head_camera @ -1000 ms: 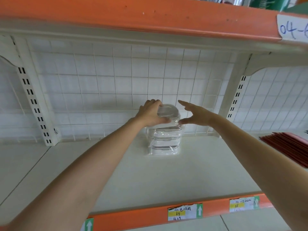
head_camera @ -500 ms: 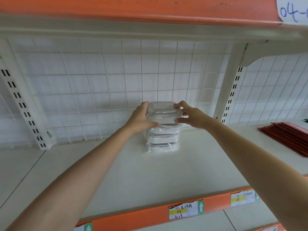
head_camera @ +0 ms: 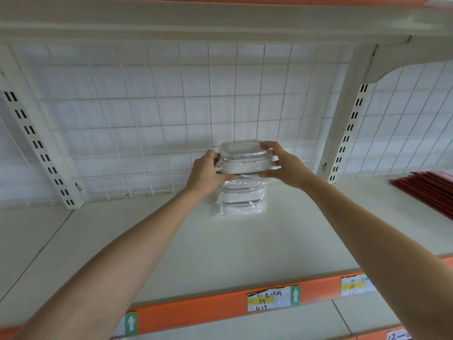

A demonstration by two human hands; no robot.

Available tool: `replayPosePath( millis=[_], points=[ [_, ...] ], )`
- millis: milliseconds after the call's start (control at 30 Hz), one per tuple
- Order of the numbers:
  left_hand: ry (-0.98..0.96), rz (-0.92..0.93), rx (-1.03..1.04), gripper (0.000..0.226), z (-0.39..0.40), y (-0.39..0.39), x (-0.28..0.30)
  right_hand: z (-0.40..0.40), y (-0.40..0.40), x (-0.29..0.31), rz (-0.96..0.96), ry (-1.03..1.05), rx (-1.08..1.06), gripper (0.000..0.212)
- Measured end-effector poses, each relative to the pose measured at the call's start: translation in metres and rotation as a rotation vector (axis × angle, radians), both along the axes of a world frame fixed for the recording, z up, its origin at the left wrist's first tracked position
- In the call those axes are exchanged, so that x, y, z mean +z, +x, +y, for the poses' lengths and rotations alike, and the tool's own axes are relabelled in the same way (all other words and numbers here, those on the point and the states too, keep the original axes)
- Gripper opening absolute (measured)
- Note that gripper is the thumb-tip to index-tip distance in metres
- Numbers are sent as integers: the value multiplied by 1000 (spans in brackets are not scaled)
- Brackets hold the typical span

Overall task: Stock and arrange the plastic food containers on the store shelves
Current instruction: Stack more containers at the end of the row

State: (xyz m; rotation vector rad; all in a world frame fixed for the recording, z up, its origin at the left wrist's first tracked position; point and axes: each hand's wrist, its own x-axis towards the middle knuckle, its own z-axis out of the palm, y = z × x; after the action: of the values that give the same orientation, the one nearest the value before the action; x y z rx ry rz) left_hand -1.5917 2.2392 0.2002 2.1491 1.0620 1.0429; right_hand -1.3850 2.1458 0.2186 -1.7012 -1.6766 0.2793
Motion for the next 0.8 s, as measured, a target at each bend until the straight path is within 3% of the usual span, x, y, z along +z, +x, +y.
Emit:
replayPosePath(
  millis=[167,233,333,500,600,667,800],
  points=[
    [-69,-29,-88,65,-5,-5,0,-4,4,-3,141,-61,5,89],
    [-45,-39,-66,48,-7,-6,1,-5,3,-4,190,-76,-25,86],
    [-6,-46,-12,33,-10,-4,2,0,1,-5,87,-92,-83,80],
    [-109,-37,-37,55,-13,-8,-11,-4,4,-14,128,-175,-68,99],
    [-210,99,22,61,-13,1,-24,-1,-1,-33,200,-251,-112,75],
    [-238,93,50,59,-12,6,-25,3,-6,-41,231,-251,-136,57],
    [-314,31,15,60,-14,3,-32,-1,-8,-51,378,-269,-97,67]
  ],
)
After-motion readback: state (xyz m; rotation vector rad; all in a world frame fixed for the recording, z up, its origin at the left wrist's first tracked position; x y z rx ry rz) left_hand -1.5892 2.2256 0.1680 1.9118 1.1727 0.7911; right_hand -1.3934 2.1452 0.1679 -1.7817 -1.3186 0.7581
